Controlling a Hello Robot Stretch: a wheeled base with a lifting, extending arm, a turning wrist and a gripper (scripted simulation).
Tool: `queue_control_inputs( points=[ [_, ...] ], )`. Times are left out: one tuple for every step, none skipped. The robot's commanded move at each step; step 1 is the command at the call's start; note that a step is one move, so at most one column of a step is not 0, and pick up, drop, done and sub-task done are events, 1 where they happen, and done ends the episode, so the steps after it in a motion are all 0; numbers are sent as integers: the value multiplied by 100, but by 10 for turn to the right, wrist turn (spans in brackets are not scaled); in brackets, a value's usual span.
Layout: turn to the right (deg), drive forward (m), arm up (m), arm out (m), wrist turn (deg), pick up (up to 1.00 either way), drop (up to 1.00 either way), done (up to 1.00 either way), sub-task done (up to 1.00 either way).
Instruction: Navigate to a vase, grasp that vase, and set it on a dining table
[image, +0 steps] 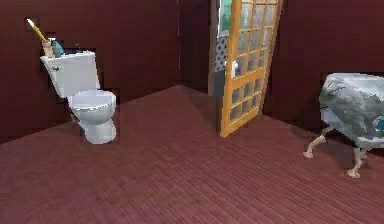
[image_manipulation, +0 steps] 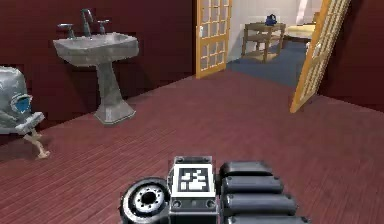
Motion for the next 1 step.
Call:
queue_control_inputs(
  points=[
    [0,100,0,0,0,0,0,0,0]
  ],
)
